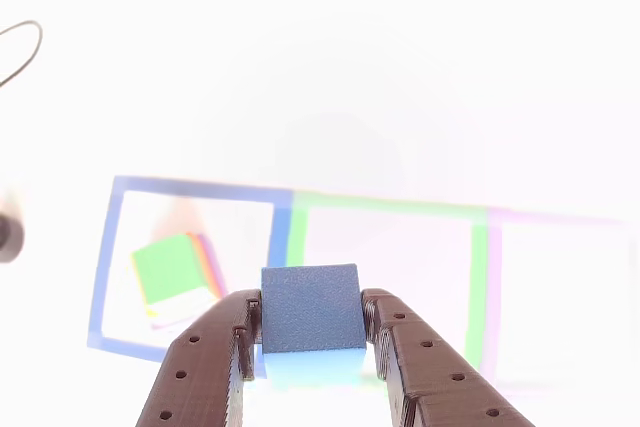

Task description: Tower of hanoi

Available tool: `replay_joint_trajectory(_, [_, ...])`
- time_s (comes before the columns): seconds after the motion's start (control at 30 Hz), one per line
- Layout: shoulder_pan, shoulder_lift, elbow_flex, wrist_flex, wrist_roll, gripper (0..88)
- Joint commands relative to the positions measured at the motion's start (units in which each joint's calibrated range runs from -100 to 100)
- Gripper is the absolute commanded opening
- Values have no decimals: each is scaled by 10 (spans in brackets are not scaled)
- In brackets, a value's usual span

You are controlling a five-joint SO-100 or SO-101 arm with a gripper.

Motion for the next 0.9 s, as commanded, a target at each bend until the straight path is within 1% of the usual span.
replay_joint_trajectory(0.0, [-31,-29,-127,103,-22,13])
replay_joint_trajectory(0.17, [-66,-28,-220,184,-51,12])
replay_joint_trajectory(0.3, [-96,-32,-252,212,-66,12])
replay_joint_trajectory(0.53, [-130,-43,-257,221,-63,12])
replay_joint_trajectory(0.63, [-143,-52,-225,201,-63,12])
replay_joint_trajectory(0.7, [-150,-63,-179,163,-61,12])
replay_joint_trajectory(0.77, [-152,-74,-127,119,-49,13])
replay_joint_trajectory(0.87, [-142,-86,-45,57,-14,12])
